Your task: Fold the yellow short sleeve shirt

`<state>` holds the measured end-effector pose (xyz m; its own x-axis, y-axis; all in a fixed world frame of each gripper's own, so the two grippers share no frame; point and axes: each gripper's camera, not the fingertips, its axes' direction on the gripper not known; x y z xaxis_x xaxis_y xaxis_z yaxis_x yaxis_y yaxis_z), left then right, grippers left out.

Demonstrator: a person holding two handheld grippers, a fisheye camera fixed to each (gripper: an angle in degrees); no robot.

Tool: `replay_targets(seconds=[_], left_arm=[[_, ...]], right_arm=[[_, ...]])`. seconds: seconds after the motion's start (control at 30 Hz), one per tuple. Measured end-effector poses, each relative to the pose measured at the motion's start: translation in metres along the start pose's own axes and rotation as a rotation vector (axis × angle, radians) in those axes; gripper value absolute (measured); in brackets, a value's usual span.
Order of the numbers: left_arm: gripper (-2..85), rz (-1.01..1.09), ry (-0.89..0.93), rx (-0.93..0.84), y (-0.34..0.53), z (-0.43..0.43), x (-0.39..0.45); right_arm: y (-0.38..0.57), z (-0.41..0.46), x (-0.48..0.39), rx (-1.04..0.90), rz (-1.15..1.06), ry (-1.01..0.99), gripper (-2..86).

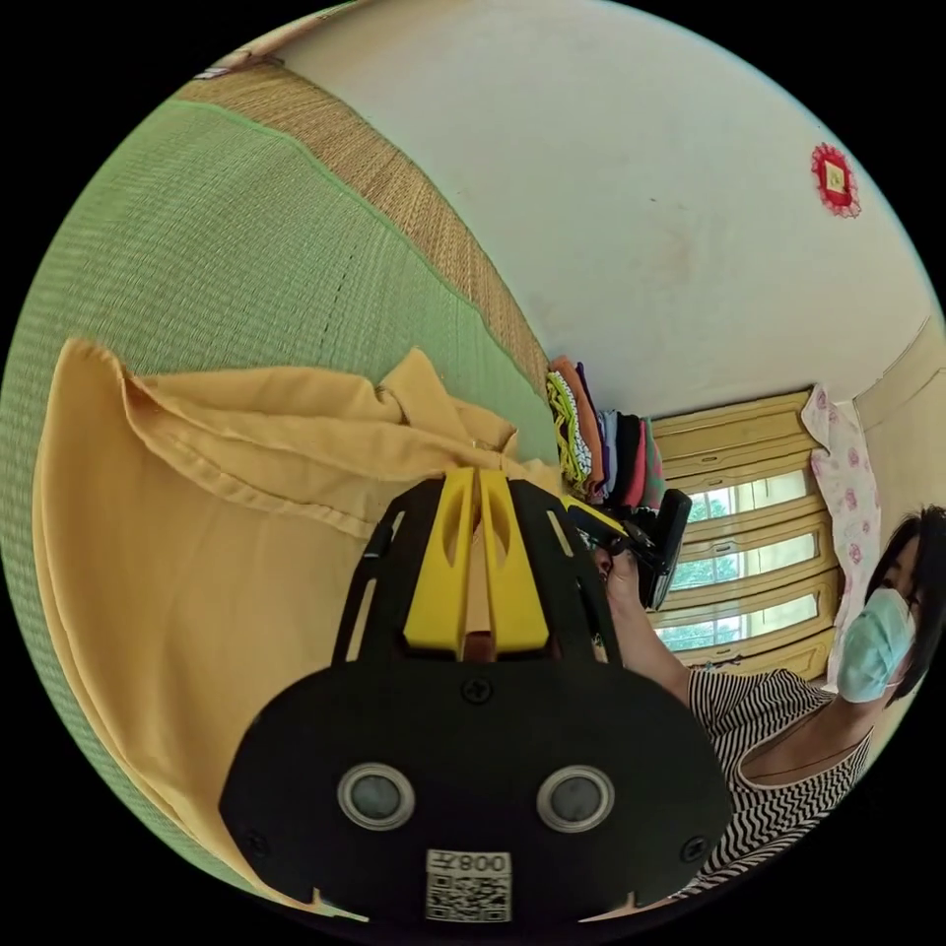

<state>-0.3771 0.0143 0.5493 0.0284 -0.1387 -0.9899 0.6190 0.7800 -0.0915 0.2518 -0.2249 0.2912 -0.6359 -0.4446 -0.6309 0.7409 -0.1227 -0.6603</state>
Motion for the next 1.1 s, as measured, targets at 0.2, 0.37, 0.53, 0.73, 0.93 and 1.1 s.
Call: replay_targets(seconds=[0.2,0.37,0.53,0.73,0.93,1.1], left_arm=[[0.5,0.045,0.022,0.084,-0.041,0.008,0.019],[0.5,0.118,-0.026,-0.012,-0.027,0.029,0.037],[0.9,0.039,-0.096,-0.050,-0.009,0.045,0.020],[0.8,-0.031,-0.117,-0.032,-0.028,0.063,0.008],[0.5,0.046,-0.121,0.029,-0.054,0.071,0.027],[0.4,0.121,-0.133,0.056,-0.079,0.078,0.048]], right_arm=[[-0.040,-0.005,0.008,0.057,0.022,-0.031,0.1],[-0.041,-0.001,-0.014,0.037,-0.065,-0.105,0.1],[-0.025,0.040,-0.060,-0.103,-0.195,-0.082,0.1],[-0.040,0.077,-0.095,-0.168,-0.274,-0.048,0.1],[-0.054,0.073,-0.107,-0.067,-0.267,0.009,0.1],[-0.069,0.051,-0.112,0.050,-0.259,0.086,0.1]])
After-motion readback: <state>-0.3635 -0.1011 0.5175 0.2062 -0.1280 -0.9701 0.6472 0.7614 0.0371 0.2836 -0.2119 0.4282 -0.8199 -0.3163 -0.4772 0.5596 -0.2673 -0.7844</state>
